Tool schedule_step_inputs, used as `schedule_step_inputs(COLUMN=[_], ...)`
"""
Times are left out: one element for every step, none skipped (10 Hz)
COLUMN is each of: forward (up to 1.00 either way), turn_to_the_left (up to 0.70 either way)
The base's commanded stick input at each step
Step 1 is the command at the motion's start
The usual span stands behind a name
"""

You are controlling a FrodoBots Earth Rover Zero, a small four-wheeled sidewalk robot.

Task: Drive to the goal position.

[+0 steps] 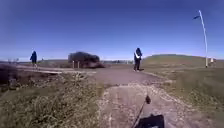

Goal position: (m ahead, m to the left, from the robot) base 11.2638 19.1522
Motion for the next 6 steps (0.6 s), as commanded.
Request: schedule_step_inputs(forward=[1.00, 1.00, 1.00, 1.00, 1.00, 1.00], turn_to_the_left=[-0.13, -0.30, -0.33, -0.17, 0.00, 0.00])
